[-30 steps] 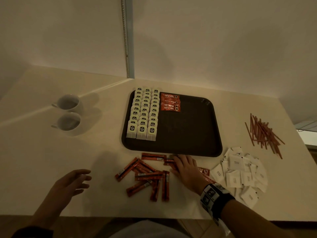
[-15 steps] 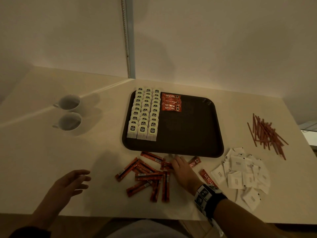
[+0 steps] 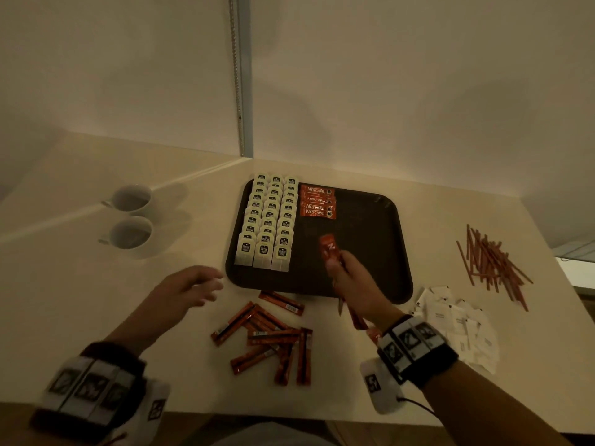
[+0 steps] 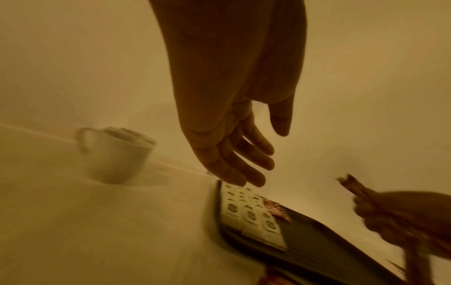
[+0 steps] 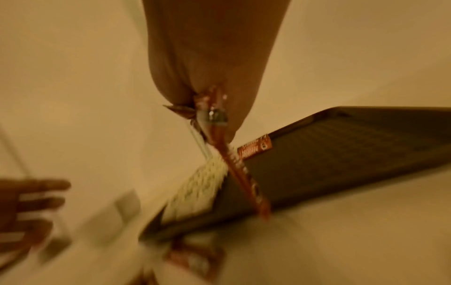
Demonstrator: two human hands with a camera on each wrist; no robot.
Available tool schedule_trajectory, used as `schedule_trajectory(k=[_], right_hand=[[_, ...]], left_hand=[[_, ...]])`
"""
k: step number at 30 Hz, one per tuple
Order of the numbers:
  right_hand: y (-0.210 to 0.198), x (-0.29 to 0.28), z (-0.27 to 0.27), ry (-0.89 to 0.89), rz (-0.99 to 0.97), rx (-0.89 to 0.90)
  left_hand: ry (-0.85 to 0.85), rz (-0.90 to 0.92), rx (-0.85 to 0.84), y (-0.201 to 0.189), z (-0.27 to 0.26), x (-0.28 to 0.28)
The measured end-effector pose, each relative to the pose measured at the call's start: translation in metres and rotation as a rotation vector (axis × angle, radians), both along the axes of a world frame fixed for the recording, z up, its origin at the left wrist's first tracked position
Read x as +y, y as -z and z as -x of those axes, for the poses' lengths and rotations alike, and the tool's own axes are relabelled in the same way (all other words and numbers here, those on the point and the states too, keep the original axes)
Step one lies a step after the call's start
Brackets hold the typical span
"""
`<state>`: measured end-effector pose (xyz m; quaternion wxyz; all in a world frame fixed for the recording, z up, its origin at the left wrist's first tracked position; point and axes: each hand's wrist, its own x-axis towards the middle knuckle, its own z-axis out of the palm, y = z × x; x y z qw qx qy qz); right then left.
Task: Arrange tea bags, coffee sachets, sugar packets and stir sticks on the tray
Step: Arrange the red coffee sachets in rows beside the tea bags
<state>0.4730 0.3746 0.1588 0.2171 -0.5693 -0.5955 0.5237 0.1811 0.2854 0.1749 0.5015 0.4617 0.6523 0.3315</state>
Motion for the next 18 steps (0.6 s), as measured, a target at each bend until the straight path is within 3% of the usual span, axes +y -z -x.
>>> schedule_trajectory(k=[3, 7, 11, 14, 18], right_hand=[[-0.026, 0.02, 0.008, 0.087, 0.106, 0.299], [-0.052, 0.032, 0.028, 0.184, 0.126, 0.552], [-0.062, 0.036, 0.036, 0.283, 0.104, 0.65], [-0.06, 0.039, 0.038, 0.325, 0.119, 0.741], [-0.055, 0.043, 0.038, 0.362, 0.158, 0.848]], left_hand=[[0.208, -0.023, -0.077, -0.008, -0.039, 0.036], [0.416, 0.007, 0.003, -0.029, -0.107, 0.077], [0.367, 0.038, -0.144, -0.032, -0.133, 0.098], [0.419, 0.142, -0.169, -0.03, -0.139, 0.1], [0.457, 0.15, -0.213, -0.028, -0.142, 0.098]])
